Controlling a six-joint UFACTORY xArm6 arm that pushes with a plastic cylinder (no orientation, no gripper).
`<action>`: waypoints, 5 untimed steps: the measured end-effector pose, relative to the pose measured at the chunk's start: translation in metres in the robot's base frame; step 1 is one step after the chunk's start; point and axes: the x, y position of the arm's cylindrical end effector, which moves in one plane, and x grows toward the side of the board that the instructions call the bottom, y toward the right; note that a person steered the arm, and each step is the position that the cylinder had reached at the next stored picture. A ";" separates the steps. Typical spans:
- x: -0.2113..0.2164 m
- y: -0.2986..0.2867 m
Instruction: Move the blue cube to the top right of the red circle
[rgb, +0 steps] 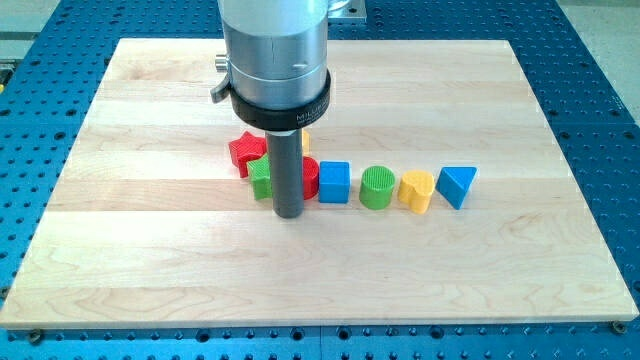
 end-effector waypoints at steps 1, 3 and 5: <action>0.025 0.022; 0.008 0.038; -0.021 0.046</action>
